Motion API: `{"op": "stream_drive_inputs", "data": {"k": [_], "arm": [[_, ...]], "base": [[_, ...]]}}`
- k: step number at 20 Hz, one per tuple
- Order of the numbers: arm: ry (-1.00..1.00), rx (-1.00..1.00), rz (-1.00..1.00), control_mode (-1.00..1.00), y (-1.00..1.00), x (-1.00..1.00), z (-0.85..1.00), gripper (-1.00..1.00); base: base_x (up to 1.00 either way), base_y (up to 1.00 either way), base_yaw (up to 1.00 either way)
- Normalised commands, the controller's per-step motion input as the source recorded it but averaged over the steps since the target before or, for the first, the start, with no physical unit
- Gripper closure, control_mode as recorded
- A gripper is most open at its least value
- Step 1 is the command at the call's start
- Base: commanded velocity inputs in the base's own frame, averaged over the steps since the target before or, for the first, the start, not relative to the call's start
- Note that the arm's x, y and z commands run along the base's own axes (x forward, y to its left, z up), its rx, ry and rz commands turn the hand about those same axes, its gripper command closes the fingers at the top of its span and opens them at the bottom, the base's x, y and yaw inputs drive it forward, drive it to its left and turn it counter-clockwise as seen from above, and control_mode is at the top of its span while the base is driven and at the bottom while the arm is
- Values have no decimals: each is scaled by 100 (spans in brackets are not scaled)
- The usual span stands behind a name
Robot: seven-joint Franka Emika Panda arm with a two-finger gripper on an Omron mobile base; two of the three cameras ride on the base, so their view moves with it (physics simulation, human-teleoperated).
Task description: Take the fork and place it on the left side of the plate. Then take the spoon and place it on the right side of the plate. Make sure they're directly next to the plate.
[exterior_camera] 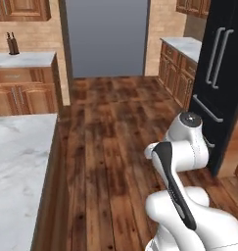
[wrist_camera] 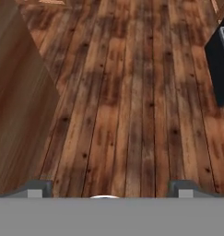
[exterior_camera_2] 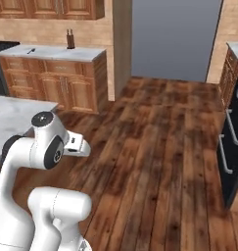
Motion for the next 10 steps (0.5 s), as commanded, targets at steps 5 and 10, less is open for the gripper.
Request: {"op": "stream_drive_inputs", "data": {"k": [5,10], "arm": [[0,0,0,100,0,0,0,-100],[0,0,0,100,0,0,0,-100]], "base": [[100,-33,35],[100,-25,37]]}}
